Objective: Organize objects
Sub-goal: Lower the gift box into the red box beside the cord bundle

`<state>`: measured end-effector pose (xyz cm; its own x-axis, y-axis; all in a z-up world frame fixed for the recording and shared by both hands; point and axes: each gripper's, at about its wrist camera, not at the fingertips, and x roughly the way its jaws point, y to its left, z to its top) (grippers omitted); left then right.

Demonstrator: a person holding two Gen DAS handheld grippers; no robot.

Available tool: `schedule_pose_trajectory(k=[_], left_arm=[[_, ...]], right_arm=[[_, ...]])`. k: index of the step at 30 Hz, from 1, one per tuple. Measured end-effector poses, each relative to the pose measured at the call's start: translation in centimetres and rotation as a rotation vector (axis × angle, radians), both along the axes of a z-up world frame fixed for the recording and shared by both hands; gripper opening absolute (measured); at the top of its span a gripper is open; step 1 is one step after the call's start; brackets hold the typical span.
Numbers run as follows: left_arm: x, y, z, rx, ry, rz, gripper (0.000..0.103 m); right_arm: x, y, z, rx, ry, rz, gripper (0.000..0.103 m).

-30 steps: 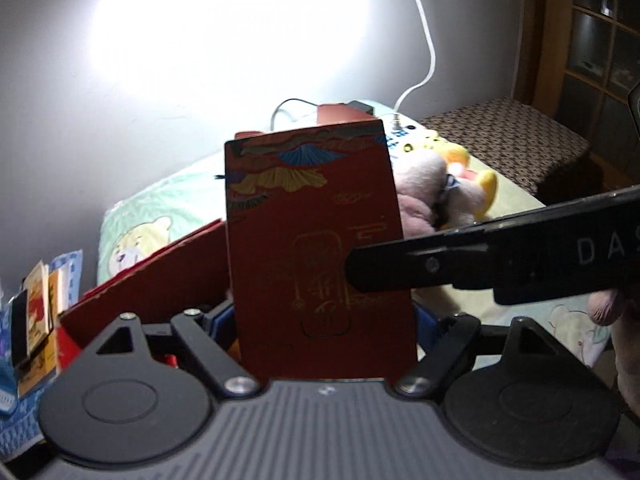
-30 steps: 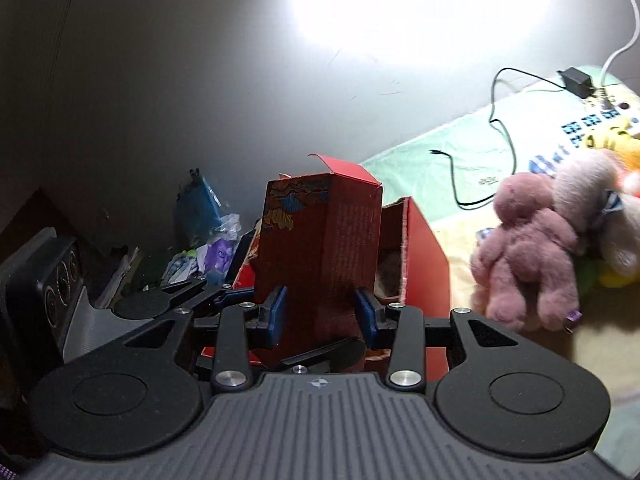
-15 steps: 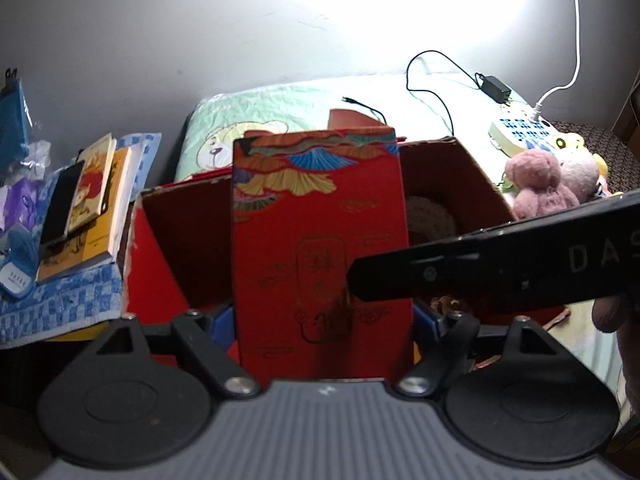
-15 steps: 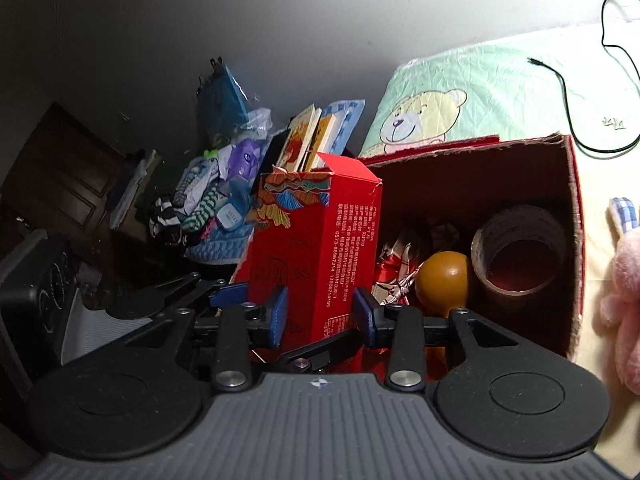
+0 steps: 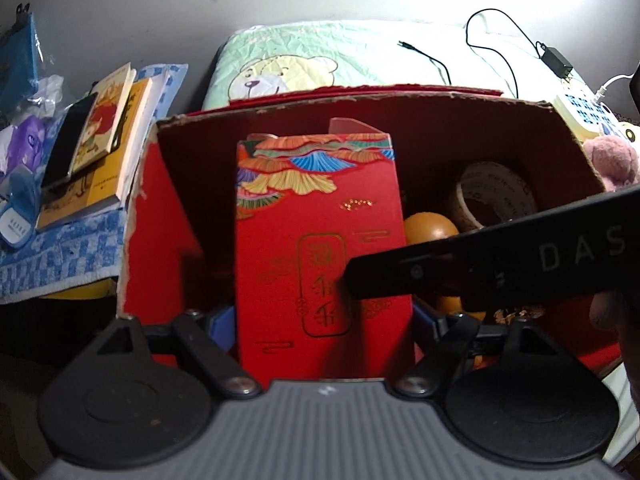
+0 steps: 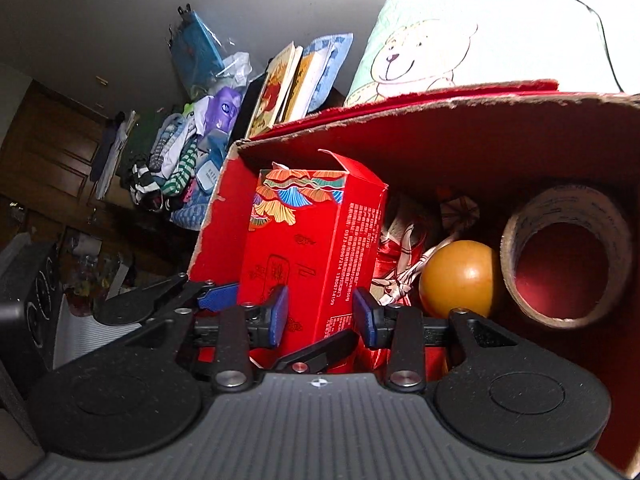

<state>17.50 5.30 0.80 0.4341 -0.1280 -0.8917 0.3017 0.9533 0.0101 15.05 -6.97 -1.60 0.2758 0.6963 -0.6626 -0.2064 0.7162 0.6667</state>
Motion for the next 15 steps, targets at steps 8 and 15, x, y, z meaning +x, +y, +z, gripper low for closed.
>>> schedule_pose_trajectory(k=[8, 15], left_arm=[[0.4, -0.5, -0.6, 0.065, 0.01, 0.028, 0.086], [0.4, -0.6, -0.8, 0.054, 0.029, 0.04, 0.093]], right_arm=[[1.7, 0.6, -1.5, 0.025, 0.053, 0.015, 0.046], [2.0, -0.2, -2.0, 0.059, 0.086, -0.012, 0.045]])
